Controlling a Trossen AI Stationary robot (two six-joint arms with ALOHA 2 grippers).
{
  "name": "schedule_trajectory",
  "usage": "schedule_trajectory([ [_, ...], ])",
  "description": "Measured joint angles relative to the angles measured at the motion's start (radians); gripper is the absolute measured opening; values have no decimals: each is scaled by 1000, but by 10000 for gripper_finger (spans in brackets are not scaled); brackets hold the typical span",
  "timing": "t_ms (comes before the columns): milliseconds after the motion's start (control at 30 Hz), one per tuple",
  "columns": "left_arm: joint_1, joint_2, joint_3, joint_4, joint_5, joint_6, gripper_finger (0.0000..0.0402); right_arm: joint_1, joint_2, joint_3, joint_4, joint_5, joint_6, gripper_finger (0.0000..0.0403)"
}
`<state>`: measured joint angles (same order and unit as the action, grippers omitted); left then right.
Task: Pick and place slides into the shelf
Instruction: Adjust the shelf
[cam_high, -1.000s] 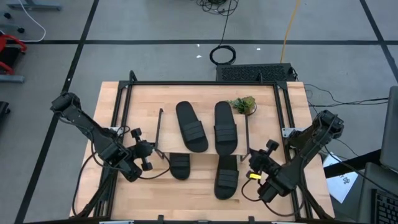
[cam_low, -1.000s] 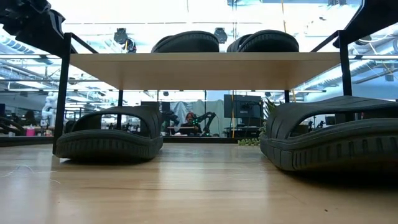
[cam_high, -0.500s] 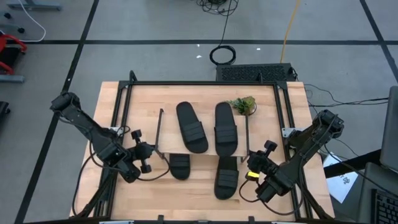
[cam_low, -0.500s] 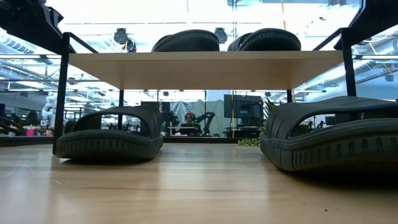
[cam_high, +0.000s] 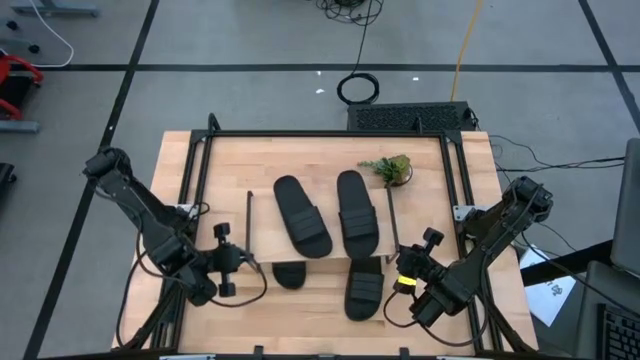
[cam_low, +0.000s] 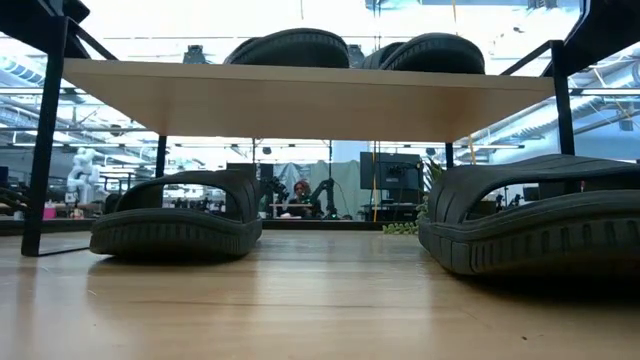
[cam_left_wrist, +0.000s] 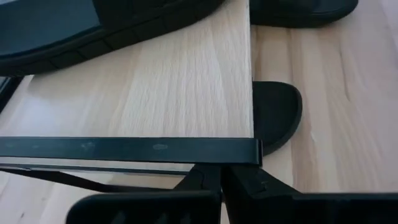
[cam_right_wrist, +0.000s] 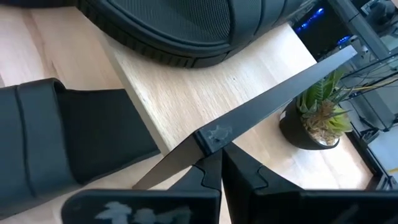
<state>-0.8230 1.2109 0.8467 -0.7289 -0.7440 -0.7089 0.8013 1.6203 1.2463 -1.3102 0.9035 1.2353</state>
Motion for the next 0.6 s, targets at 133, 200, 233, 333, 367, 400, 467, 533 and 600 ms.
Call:
schedule_trajectory([
  [133, -2, 19, 2, -3, -13, -25, 0, 11, 0, 0, 15, -9, 1, 0],
  [200, 0, 26, 4, -2, -16, -27, 0, 18, 0, 0, 30, -19, 0, 0],
  [233, 0, 27, 4, -2, -15, -31, 0, 24, 0, 0, 39, -19, 0, 0],
  [333, 0, 27, 5, -1, -11, -46, 0, 47, 0, 0, 64, -19, -1, 0],
  [367, 0, 27, 9, -3, -8, -51, 0, 54, 0, 0, 73, -19, -1, 0],
  [400, -1, 28, 13, -3, -1, -52, 0, 61, 0, 0, 78, -19, 0, 0],
  [467, -7, 29, 27, -4, 19, -52, 0, 73, 0, 0, 98, -18, 0, 0],
  [533, -17, 32, 40, -5, 31, -52, 0, 84, 0, 0, 110, -13, 4, 0],
  [600, -24, 33, 49, -6, 38, -52, 0, 89, 0, 0, 117, -12, 8, 0],
])
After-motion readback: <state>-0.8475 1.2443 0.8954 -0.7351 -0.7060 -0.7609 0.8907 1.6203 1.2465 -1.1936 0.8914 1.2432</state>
